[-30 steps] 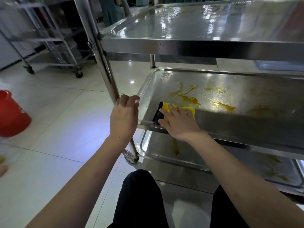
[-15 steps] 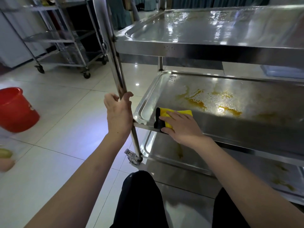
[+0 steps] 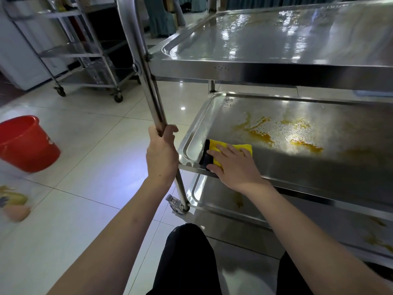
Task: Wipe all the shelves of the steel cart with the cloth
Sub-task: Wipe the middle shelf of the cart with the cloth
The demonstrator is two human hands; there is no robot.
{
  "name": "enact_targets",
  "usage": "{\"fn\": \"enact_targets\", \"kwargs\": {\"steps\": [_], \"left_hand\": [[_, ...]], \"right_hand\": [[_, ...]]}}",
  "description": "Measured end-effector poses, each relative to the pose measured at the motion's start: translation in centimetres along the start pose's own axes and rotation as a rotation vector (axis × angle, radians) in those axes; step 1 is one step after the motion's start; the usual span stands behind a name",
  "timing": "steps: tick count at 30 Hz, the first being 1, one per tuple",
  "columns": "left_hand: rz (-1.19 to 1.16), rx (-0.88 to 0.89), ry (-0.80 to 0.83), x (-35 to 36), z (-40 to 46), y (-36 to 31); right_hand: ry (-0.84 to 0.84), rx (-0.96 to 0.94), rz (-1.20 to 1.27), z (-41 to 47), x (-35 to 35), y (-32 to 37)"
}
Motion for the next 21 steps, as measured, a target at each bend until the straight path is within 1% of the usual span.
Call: {"fn": "enact_targets", "kwargs": {"steps": [2, 6, 10, 13, 17, 21], "left_hand": [[-0.013, -0.033, -0.001, -0.1, -0.2, 0.0], [0.027, 0.012, -0.017, -0.2, -0.6, -0.2], [0.038, 0.008, -0.013, -0.4, -1.3, -0.6], [0.047, 0.008, -0.006, -0.5, -1.5, -0.8], [0.087, -0.005, -0.011, -0.2, -1.6, -0.6], [0.112, 0.011, -0.010, 0.0, -1.6, -0.3]], "right_hand": [[0.011, 0.006, 0.002, 0.4, 0.1, 0.6], [0.059, 0.031, -0.003, 1.5, 0.4, 2.5], [0.082, 0.016, 0.007, 3.1, 0.9, 6.1], [0.092, 0.026, 0.032, 4.1, 1.1, 7.5], [0.096, 0.018, 0.071, 3.7, 0.5, 6.3], [0.096, 0.046, 0.060, 2.5, -1.1, 2.7]]}}
Point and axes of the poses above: each hand's wrist, its own z-axis towards the middle knuckle, its own x-axis out of the palm, y = z × x, the point moved 1 cm from there along z, towards the middle knuckle, and after that the axes turned 8 degrees about x, right-handed, at the moved point
